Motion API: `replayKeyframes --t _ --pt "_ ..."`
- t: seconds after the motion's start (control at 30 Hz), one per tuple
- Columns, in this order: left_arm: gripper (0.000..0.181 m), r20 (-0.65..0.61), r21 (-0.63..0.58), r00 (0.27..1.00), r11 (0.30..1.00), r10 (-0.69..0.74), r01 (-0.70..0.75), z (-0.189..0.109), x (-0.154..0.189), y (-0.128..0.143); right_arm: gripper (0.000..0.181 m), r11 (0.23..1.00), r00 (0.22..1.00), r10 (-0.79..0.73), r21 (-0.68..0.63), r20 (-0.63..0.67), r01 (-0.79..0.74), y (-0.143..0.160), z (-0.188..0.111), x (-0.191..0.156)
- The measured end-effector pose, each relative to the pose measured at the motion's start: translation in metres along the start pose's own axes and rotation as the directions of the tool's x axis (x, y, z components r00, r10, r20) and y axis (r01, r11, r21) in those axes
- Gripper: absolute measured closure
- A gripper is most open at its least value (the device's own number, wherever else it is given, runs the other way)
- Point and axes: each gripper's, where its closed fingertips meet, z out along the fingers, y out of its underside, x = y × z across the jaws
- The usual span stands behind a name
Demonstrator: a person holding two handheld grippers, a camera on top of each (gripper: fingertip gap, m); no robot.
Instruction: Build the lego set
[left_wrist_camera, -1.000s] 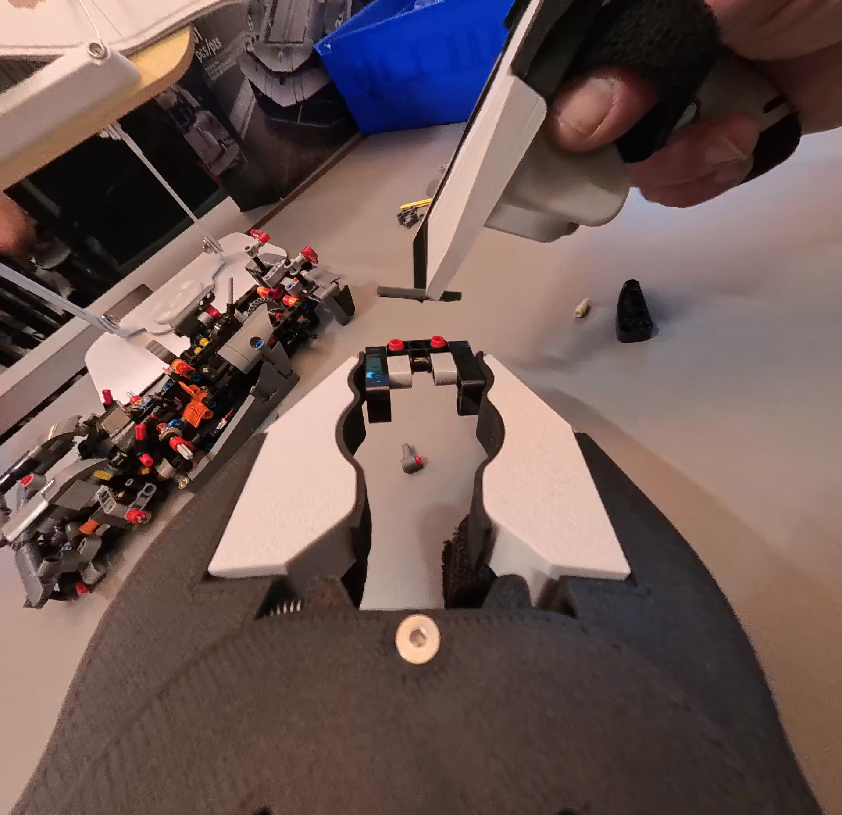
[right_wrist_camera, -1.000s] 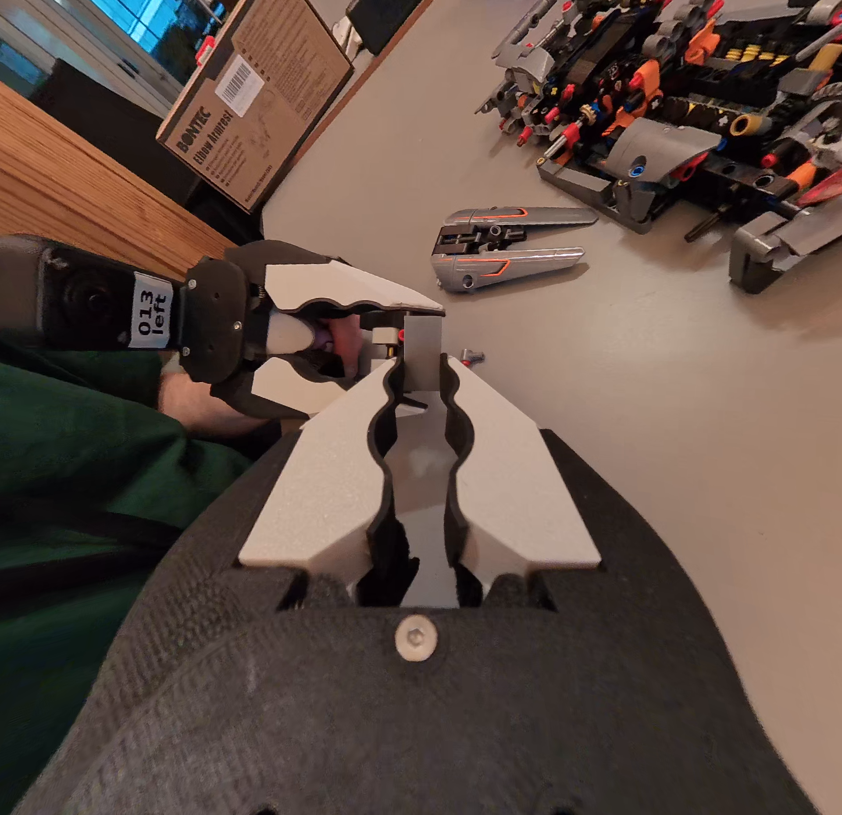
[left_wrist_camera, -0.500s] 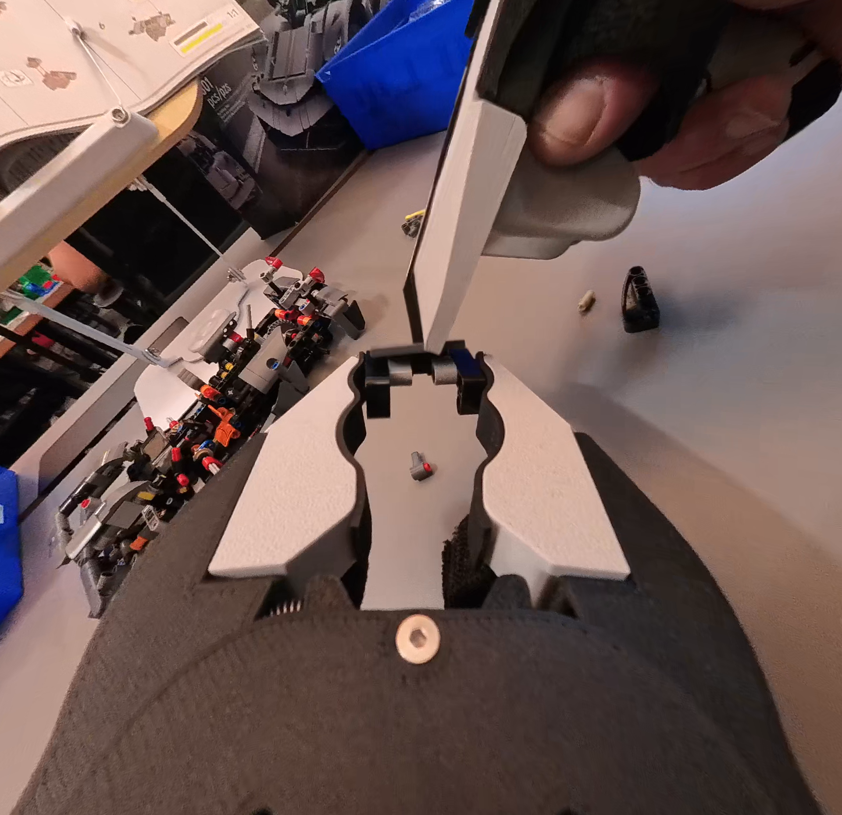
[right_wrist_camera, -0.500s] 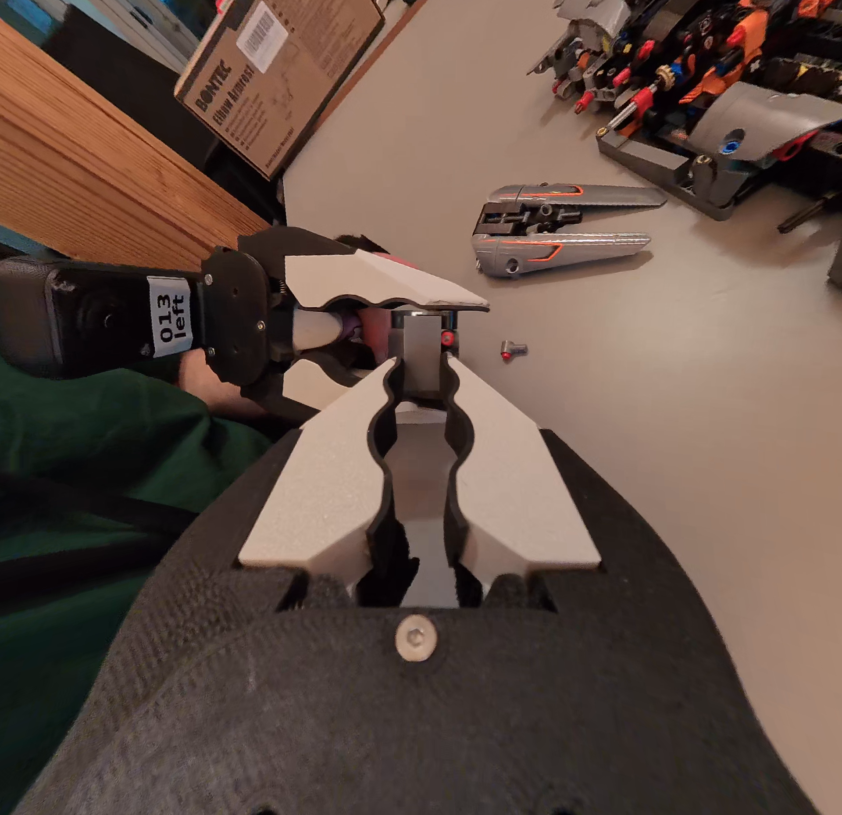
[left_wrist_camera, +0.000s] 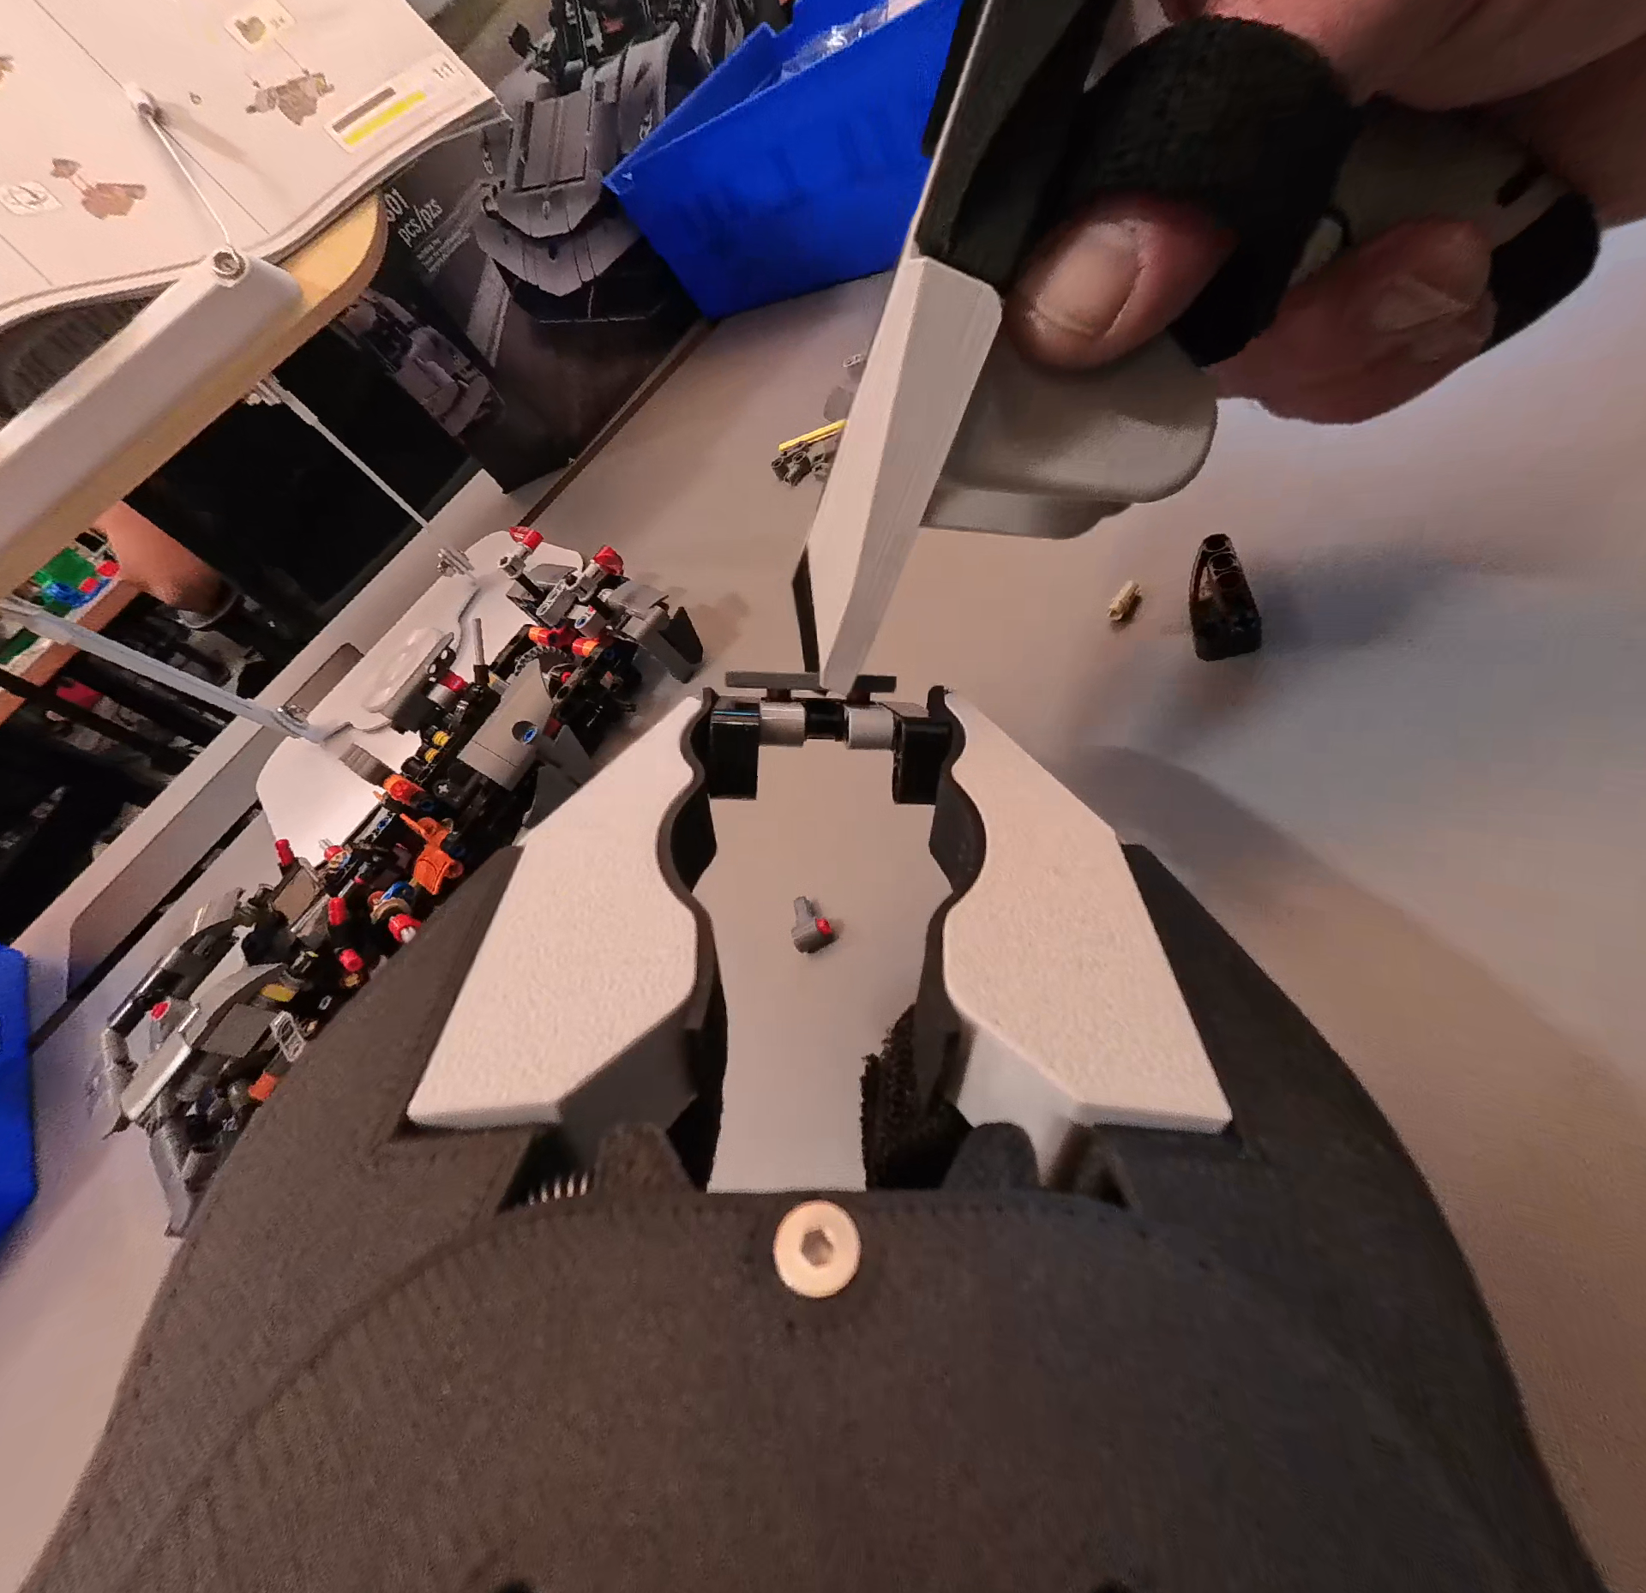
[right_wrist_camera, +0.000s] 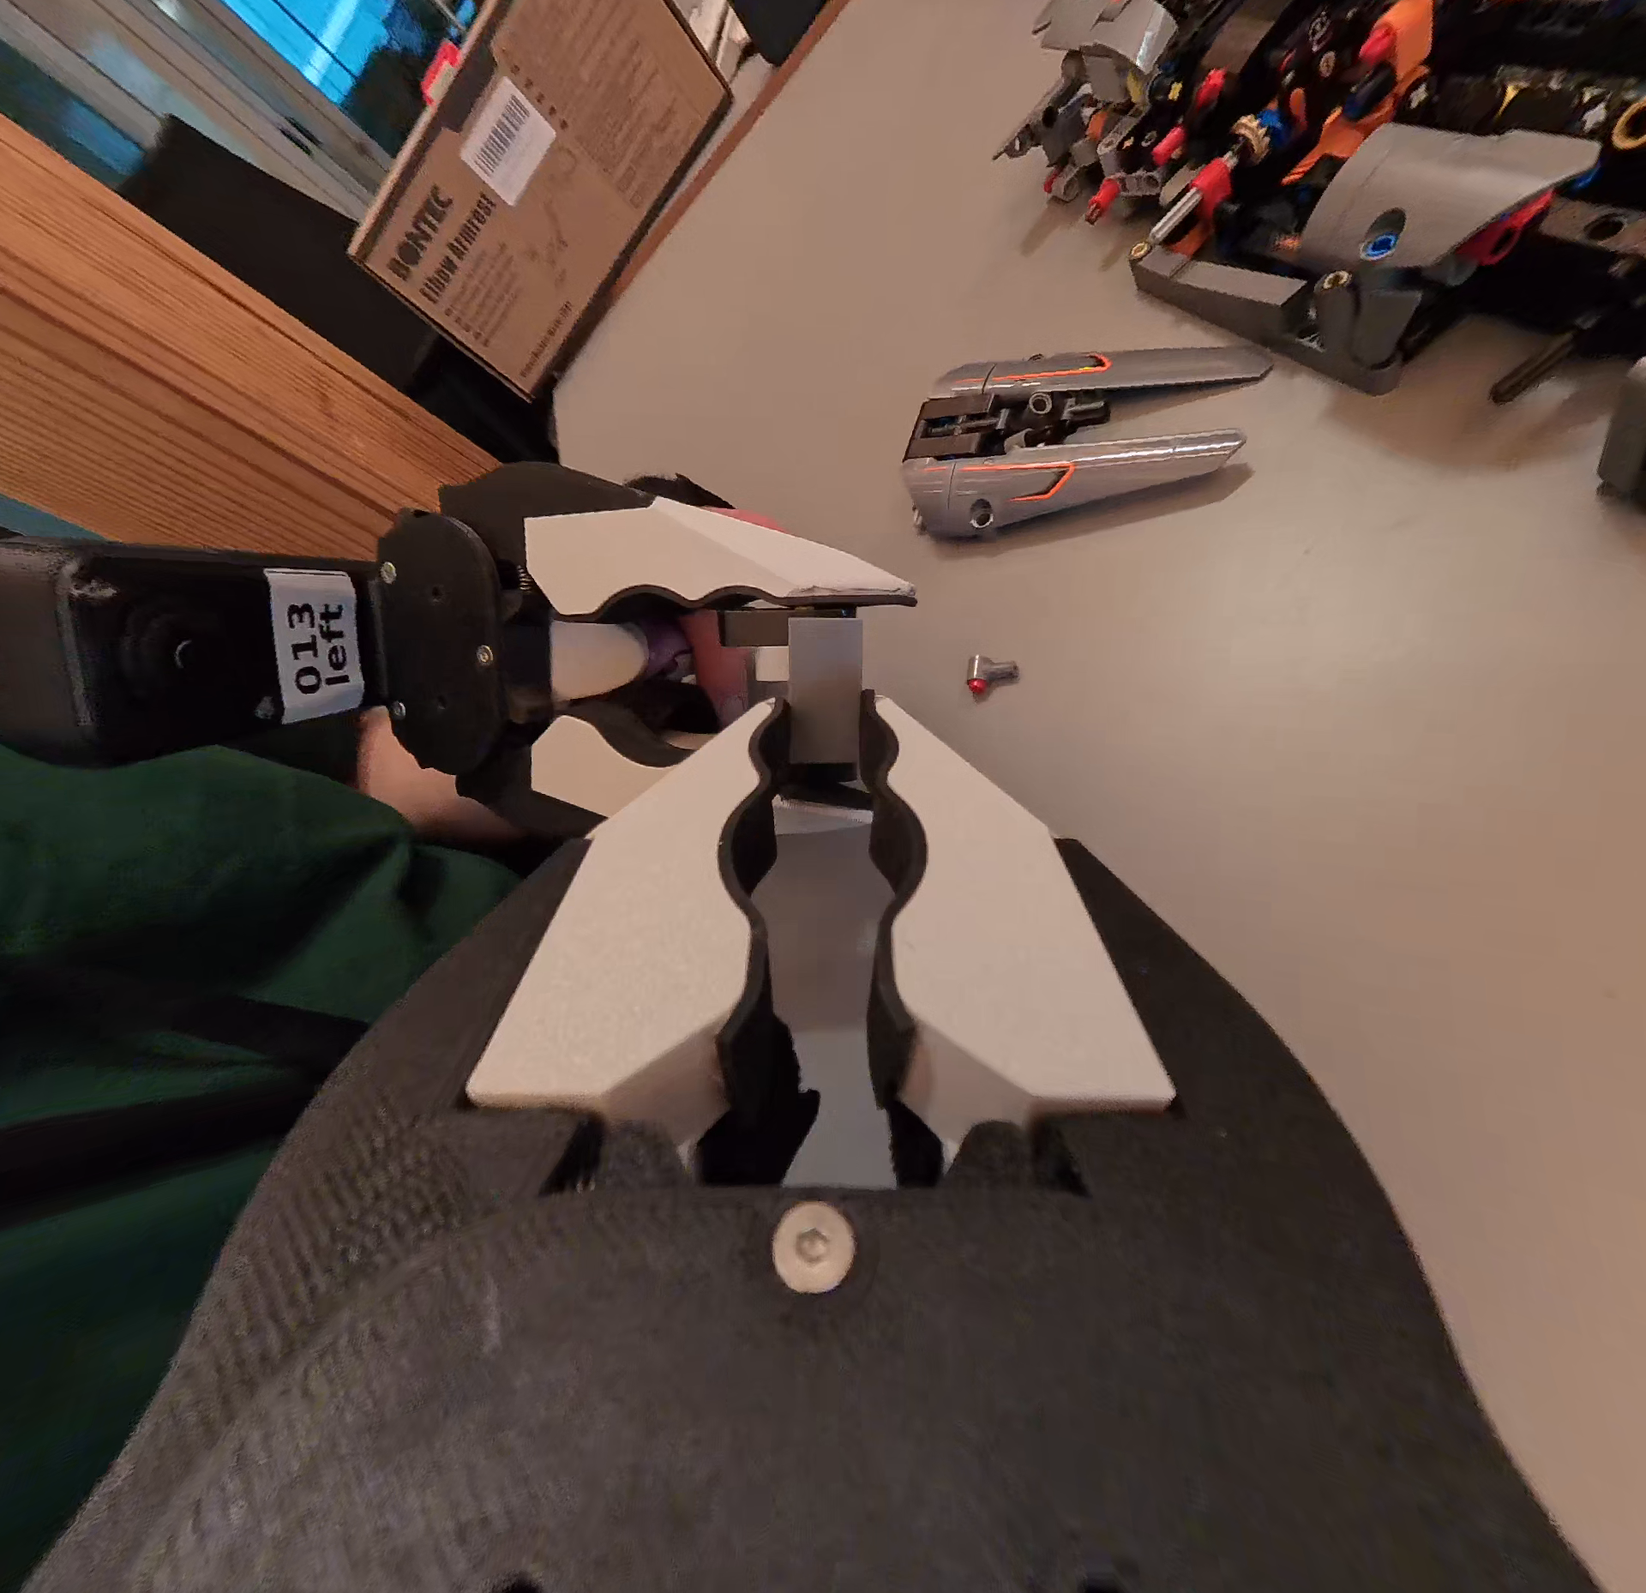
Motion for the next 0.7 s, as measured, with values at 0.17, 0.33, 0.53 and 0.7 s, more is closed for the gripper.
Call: replayKeyframes --t 0.17,0.33,0.53,0.7 --pt "0.137 -0.007 -0.001 1.0 1.0 0.01 -0.01 0.001 0.002 0.0 0.168 0.995 0.984 0.091 0.024 0.156 -0.096 0.002 0.001 -0.005" --pt "0.137 -0.004 0.009 1.0 1.0 -0.015 0.015 0.001 -0.001 -0.002 0.168 0.977 0.947 0.174 0.07 0.27 -0.199 -0.004 -0.002 -0.002" --pt "0.137 -0.031 0.047 0.998 0.997 -0.056 0.057 -0.001 -0.001 -0.008 0.168 0.937 0.851 0.284 0.058 0.442 -0.343 -0.005 -0.006 -0.002" --pt "0.137 -0.051 0.081 0.995 0.993 -0.082 0.086 -0.006 -0.002 -0.019 0.168 0.917 0.771 0.31 0.038 0.557 -0.397 -0.008 -0.011 -0.009"
